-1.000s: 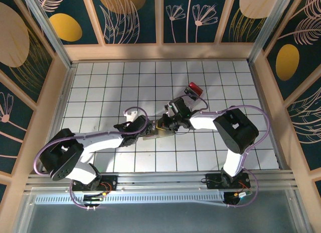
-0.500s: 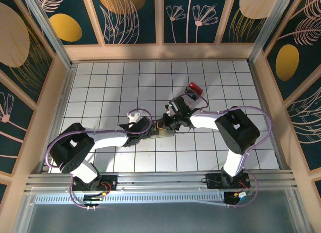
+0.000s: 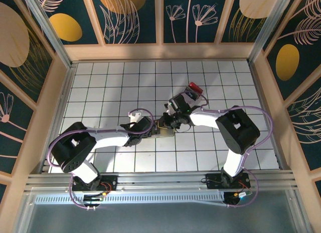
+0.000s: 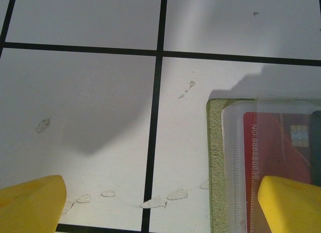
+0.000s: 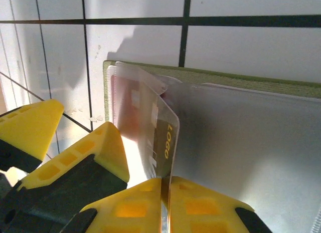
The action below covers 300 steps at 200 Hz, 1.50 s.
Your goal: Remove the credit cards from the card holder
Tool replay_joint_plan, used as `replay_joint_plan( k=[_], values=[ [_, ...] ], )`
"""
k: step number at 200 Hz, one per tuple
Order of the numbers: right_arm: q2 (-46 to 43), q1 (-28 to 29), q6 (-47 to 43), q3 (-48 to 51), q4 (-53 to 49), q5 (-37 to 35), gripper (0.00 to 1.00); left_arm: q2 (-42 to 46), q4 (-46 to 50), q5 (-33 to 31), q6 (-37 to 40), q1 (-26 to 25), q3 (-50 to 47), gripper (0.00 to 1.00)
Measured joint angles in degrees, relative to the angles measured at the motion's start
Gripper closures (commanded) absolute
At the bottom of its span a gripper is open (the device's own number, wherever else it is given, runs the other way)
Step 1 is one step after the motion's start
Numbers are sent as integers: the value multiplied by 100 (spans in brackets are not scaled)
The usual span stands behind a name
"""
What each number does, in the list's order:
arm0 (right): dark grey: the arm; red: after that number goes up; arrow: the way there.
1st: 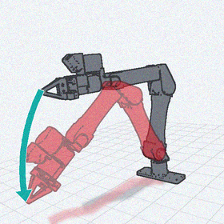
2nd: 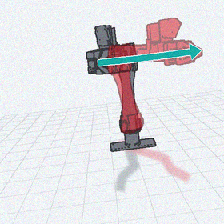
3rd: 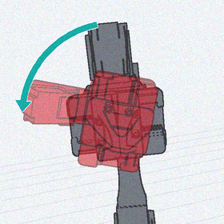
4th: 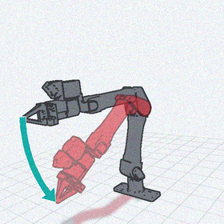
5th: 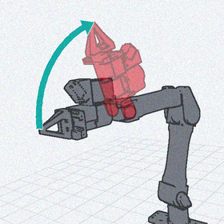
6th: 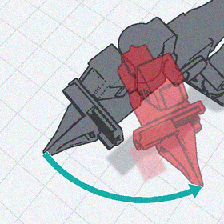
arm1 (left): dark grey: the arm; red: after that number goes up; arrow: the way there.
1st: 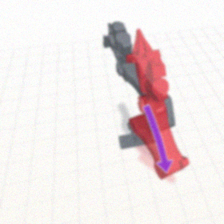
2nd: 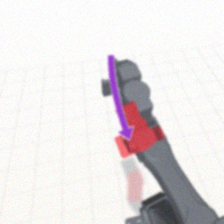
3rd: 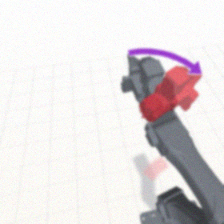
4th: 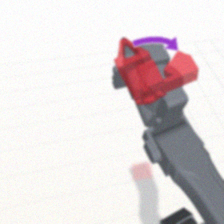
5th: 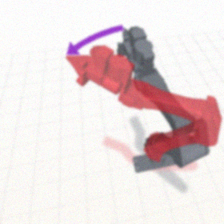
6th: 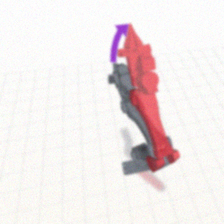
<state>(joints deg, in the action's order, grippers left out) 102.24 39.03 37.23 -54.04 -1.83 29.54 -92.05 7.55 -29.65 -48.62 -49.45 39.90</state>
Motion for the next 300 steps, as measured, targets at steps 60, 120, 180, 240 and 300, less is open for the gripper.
replay_joint_plan(
  k=[60,120,180,240,300],
  values=[
    [39,-22,385,199,640,157,83,-74,-153,-42,-2,0,-4,1],
    [232,-13,531,208,929,197,100,-74,-240,-44,-70,0,-52,1],
    [-138,-24,129,52,103,-389,100,-81,-247,-74,-278,0,-68,1],
    [-680,-472,-717,-409,-1071,-1423,100,-151,-208,-188,-315,-7,15,1],
    [-791,-929,-1751,-1316,-1709,-2022,100,-149,-127,-293,-306,-4,46,1]
  ],
)
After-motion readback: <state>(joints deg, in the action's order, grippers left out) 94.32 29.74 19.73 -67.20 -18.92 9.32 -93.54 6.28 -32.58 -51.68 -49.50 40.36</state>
